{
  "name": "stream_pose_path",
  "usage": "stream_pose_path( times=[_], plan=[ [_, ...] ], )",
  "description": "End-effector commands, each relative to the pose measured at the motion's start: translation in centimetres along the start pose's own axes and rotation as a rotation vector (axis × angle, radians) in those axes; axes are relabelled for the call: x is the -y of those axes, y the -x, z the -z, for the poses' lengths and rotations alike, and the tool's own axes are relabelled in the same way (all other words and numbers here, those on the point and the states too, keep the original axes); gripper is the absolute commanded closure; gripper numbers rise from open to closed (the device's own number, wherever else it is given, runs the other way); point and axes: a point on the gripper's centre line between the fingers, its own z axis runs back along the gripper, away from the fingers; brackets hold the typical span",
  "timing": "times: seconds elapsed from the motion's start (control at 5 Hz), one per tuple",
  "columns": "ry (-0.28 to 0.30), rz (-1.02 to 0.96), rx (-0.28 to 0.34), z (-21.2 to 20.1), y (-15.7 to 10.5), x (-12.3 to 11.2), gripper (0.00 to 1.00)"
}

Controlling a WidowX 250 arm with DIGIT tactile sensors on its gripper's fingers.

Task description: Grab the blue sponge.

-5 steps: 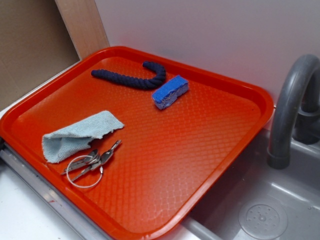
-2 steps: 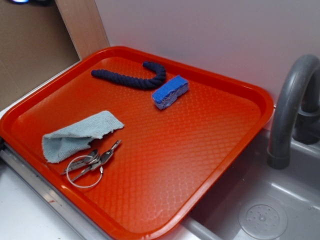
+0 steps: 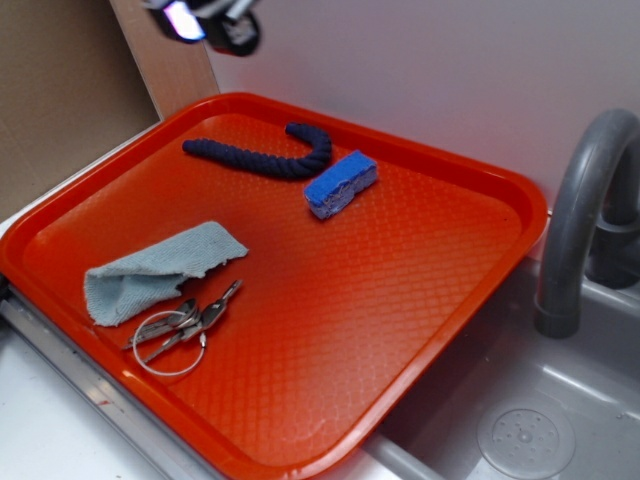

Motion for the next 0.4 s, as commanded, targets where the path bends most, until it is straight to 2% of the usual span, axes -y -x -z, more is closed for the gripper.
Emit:
stream_pose_path(
  times=[0.0, 0.2],
  plan=[
    [0.022, 0.013, -0.055, 3.9, -1.6, 1.3, 0.00],
    [0.044, -0.013, -0.117, 6.4, -1.3, 1.7, 0.00]
  ],
)
